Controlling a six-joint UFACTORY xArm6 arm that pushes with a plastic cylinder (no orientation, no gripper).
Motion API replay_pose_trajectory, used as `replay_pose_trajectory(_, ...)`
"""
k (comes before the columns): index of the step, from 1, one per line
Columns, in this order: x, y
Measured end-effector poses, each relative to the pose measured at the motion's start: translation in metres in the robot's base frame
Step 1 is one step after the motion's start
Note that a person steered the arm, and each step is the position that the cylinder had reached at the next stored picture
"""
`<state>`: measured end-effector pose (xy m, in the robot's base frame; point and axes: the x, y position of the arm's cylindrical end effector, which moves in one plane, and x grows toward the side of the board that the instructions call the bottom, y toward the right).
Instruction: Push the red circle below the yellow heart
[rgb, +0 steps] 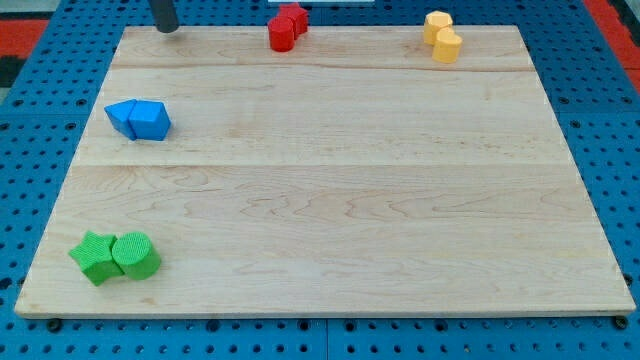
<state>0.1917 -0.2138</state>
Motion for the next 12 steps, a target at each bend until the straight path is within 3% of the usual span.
replay_pose_trajectory(5,0.001,0.117)
replay_pose_trajectory(10,0.003,0.197)
replay_pose_trajectory(12,0.025,0.211)
